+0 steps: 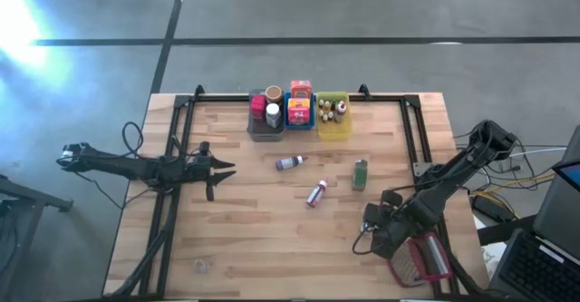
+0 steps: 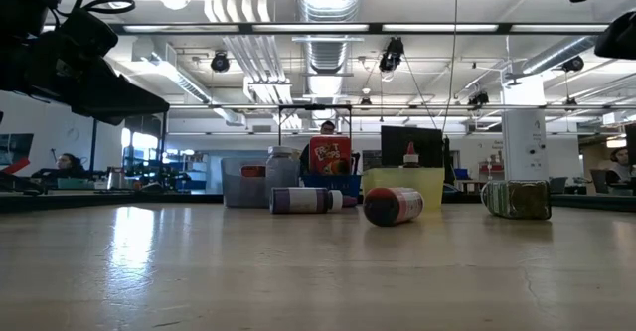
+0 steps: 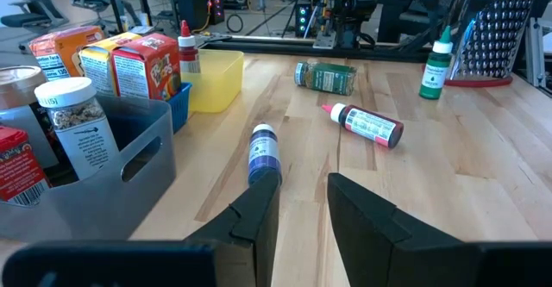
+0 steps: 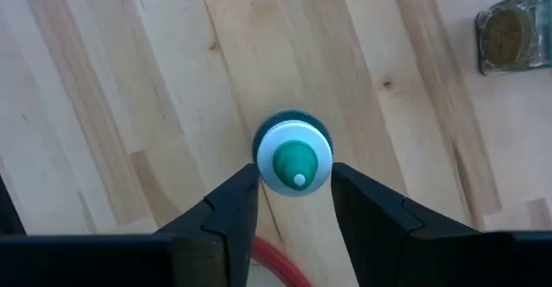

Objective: Pick & Place Kitchen Items
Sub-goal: Put the large green food coloring bottle into the yellow bin

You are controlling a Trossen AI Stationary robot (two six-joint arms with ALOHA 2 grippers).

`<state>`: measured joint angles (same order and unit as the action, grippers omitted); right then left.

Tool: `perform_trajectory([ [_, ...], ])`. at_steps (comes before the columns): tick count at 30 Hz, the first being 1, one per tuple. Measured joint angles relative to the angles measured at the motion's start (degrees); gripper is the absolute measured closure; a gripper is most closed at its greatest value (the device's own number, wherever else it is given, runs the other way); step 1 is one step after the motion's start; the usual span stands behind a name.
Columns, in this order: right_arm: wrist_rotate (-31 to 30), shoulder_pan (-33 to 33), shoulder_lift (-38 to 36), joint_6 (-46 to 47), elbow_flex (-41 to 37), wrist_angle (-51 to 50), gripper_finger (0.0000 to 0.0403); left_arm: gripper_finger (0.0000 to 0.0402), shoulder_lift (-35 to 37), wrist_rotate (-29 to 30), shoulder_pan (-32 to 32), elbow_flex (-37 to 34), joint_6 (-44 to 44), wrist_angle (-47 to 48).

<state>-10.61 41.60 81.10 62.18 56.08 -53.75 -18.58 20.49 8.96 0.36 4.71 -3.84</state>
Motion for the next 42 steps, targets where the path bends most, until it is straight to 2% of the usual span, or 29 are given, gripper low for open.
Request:
perform_trajectory([
  [12,0.00,-0.04,0.00,1.33,-2.12,1.82,0.0216,0.0293,-0.01,0.00,0.01,0.00,0.01,0.00],
  [19,-0.21,-0.04,0.00,1.33,-2.09,2.20,0.0207,0.0293,-0.01,0.00,-0.01,0.00,0.00,0.00],
  [24,-2.38,-0.58,0.00,2.11,-2.13,2.31,0.0216,0.0293,-0.01,0.00,0.01,0.00,0.00,0.00],
  [42,-2.41,-2.05,0.00,0.29,-2.21,2.27,0.0268,0.0293,0.00,0.00,-0.01,0.00,0.01,0.00],
])
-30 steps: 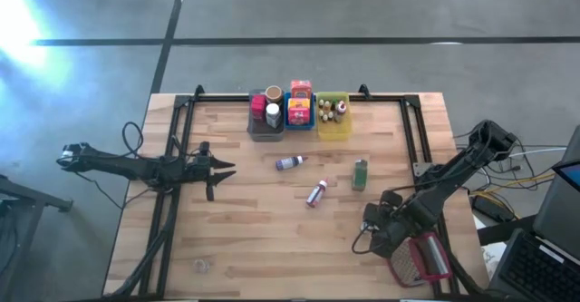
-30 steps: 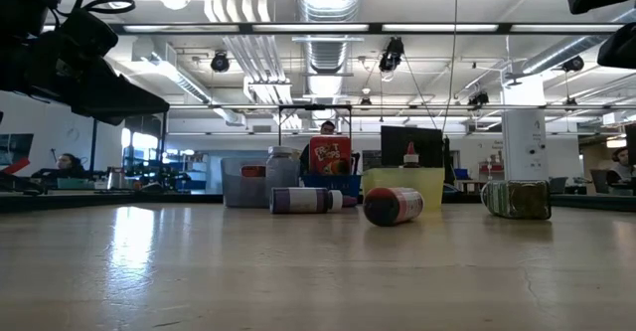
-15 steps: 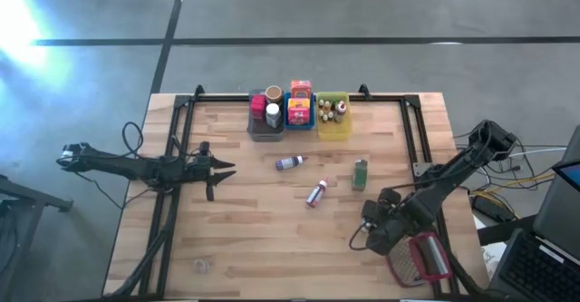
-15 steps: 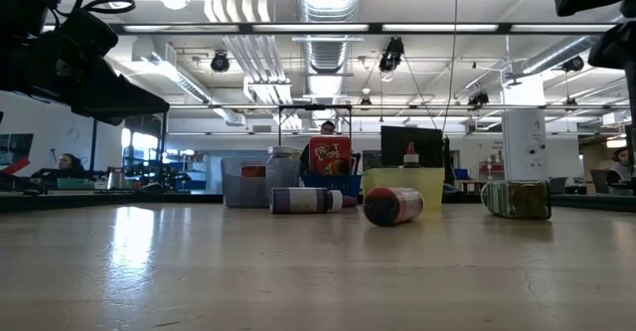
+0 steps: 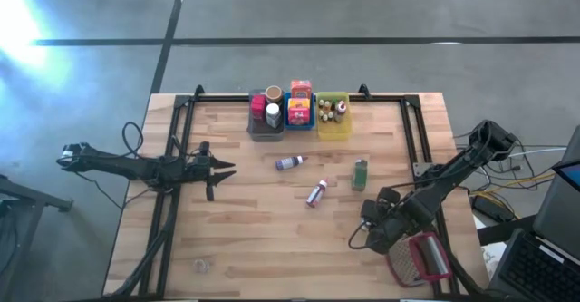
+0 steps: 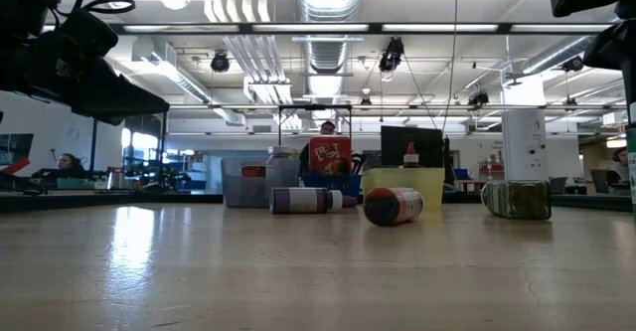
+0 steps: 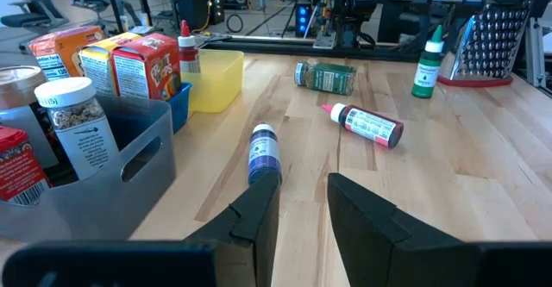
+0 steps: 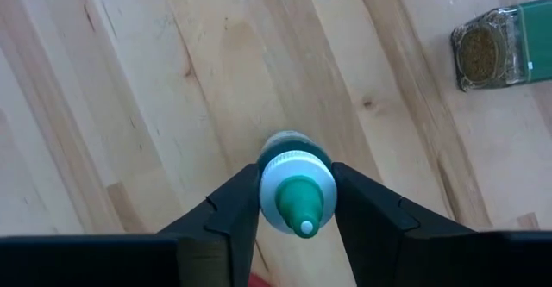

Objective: Pick & Place Kitchen Items
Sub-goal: Put the large green food coloring bottle into the yellow bin

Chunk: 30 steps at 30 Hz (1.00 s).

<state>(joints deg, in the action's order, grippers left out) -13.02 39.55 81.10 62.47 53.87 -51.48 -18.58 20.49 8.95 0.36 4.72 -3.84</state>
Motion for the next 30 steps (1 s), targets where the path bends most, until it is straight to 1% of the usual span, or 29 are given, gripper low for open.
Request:
perform_trajectory([
  [6,0.02,0.00,-0.02,-0.61,0.00,-0.02,0.0277,0.0293,-0.01,0.00,0.01,0.00,-0.01,0.00],
  [14,0.09,0.00,-0.02,-0.96,-0.02,-0.02,0.0261,0.0293,0.00,0.00,0.02,0.00,-0.01,0.00],
  [22,0.11,0.00,-0.02,-1.48,-0.02,-0.02,0.0281,0.0293,0.00,0.00,0.01,0.00,0.01,0.00],
  [28,0.09,-0.18,-0.02,-1.63,-0.02,-0.02,0.0264,0.0293,-0.01,0.00,0.02,0.00,-0.01,0.00],
  [30,0.04,-0.33,-0.02,-1.88,-0.04,-0.04,0.0263,0.0293,0.00,0.00,0.01,0.00,0.00,0.00],
])
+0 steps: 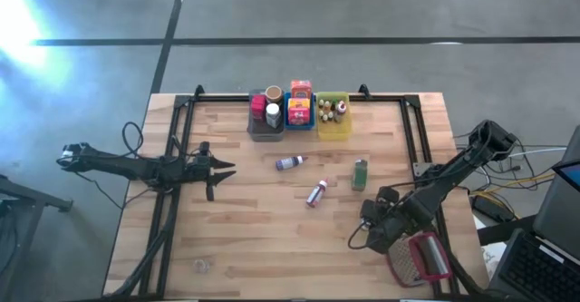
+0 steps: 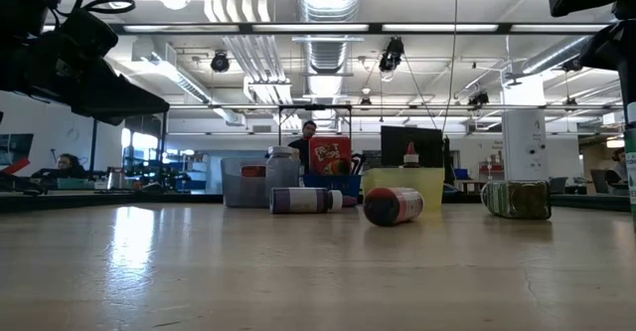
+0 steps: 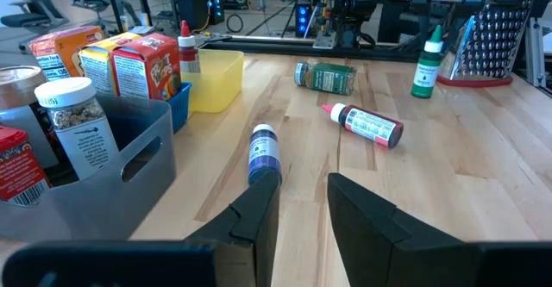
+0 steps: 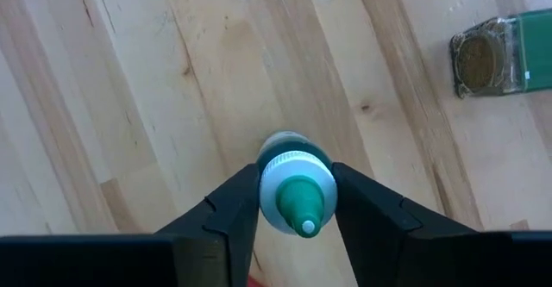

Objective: Pick & Place Kitchen Items
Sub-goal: Put the large green food coloring bottle into the yellow bin

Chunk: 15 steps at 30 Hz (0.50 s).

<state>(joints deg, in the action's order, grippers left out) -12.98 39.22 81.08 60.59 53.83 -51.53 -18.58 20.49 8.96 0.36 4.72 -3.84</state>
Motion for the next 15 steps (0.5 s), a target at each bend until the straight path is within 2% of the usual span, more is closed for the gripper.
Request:
perform_trajectory([
  [7,-0.04,-2.14,0.00,-3.73,0.15,-0.04,0.0283,0.0293,0.01,0.00,0.00,0.00,-0.01,0.00],
  [15,0.26,-8.11,0.00,-11.15,1.72,0.00,0.0261,0.0293,0.01,0.00,0.00,0.00,-0.01,0.00],
])
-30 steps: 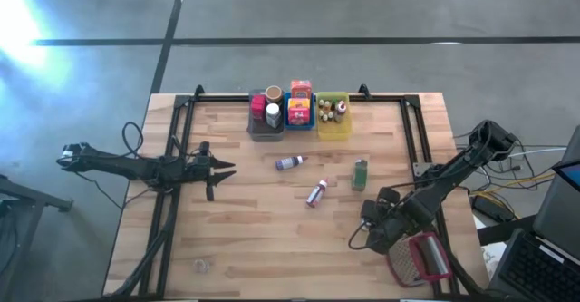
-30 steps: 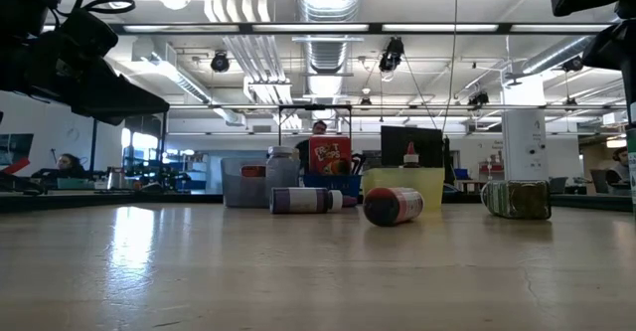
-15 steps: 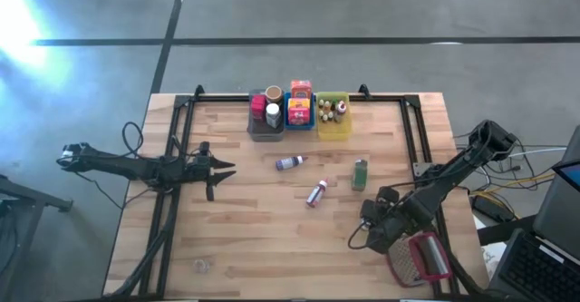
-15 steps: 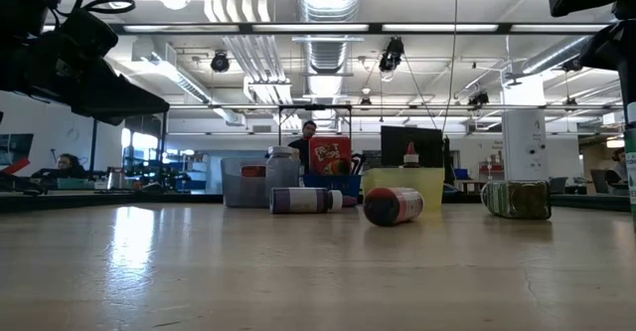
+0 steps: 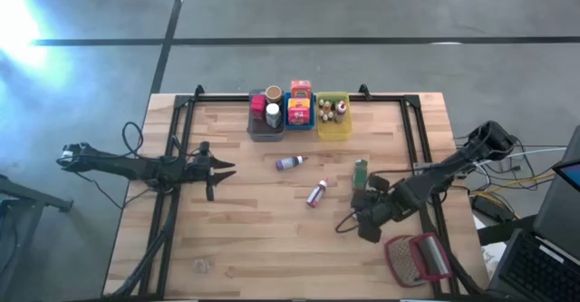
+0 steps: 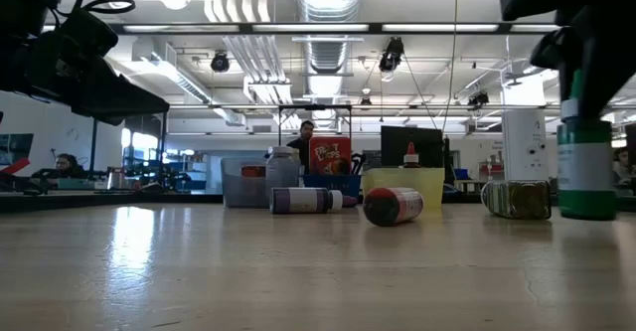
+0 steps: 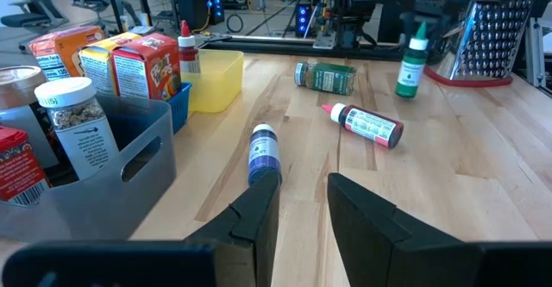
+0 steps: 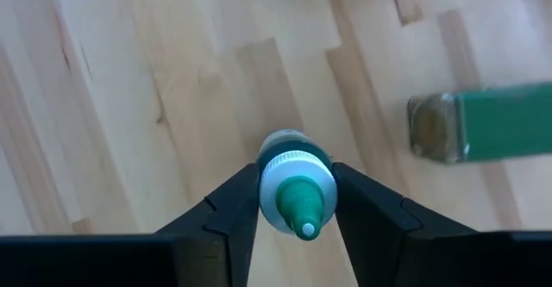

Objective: Pick & Place Kitchen Items
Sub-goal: Put the large green food coloring bottle into the yellow bin

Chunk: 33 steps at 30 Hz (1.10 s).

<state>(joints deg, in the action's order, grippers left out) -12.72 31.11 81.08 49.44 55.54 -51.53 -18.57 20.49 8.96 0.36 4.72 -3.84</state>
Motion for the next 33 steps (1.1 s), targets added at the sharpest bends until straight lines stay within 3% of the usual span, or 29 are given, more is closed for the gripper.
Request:
perform_trajectory([
  [8,2.19,-7.33,0.00,-10.59,3.07,0.03,0.0285,0.0293,0.00,0.00,-0.01,0.00,0.01,0.00],
  [15,2.58,-14.53,0.00,-19.70,7.47,-0.08,0.0262,0.0293,-0.02,0.00,-0.01,0.00,-0.01,0.00],
  [23,5.50,-24.08,0.00,-30.08,12.67,-0.92,0.0285,0.0293,-0.01,0.00,0.01,0.00,-0.01,0.00],
  [33,5.72,-37.06,-0.11,-38.05,17.37,-3.77,0.0269,0.0293,0.01,0.00,-0.01,0.00,0.01,0.00],
])
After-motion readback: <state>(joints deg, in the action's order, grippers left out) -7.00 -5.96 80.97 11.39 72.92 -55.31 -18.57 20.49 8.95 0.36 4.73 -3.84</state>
